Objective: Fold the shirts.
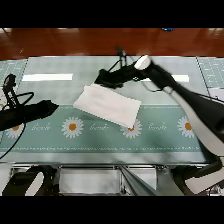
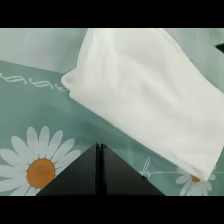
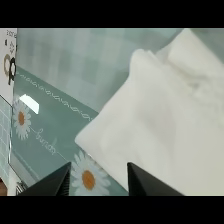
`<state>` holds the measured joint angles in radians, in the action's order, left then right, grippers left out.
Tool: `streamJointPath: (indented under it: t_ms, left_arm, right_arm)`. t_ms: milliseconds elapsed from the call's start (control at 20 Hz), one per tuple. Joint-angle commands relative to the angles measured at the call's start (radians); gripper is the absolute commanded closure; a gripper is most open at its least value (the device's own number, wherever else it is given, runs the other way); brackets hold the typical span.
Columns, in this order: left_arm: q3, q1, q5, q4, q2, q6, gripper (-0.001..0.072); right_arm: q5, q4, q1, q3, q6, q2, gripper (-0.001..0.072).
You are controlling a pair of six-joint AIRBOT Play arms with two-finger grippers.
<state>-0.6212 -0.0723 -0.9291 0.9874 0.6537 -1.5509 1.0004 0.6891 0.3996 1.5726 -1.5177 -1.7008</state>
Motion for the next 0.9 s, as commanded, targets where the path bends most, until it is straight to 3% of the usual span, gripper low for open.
streamJointPath:
  t_ms: [0,150,350,450,600,700,850]
  left_arm:
    - [-0.094,-0.018,0.014,-0.084,0.049,0.011,0.0692]
    - [-0.106,-0.014,-0.006,-0.083,0.05,0.02,0.0693]
    - [-0.05,-0.008,-0.049,-0.09,0.051,0.019,0.0693]
    - [0.001,0.017,-0.019,-0.124,0.051,0.017,0.0693]
    - [0.068,0.082,0.01,-0.124,0.051,0.017,0.0693]
    - [0.097,0.113,0.021,-0.125,0.051,0.017,0.0693]
    - [0.104,0.137,0.024,-0.124,0.051,0.017,0.0693]
  right_arm:
    - [0.368,0.31,-0.221,-0.001,-0.06,0.199,0.0305]
    - [0.475,0.654,-0.436,-0.061,-0.12,0.429,0.0305]
    - [0.315,0.675,-0.659,-0.467,-0.049,0.726,0.0305]
    - [0.183,0.57,-0.705,-0.774,-0.017,0.83,0.0305]
    - [0.026,0.162,-0.674,-1.092,0.104,0.842,0.0305]
    - [-0.063,-0.009,-0.601,-1.168,0.177,0.804,0.0304]
    - [-0.214,-0.065,-0.462,-1.171,0.176,0.755,0.0304]
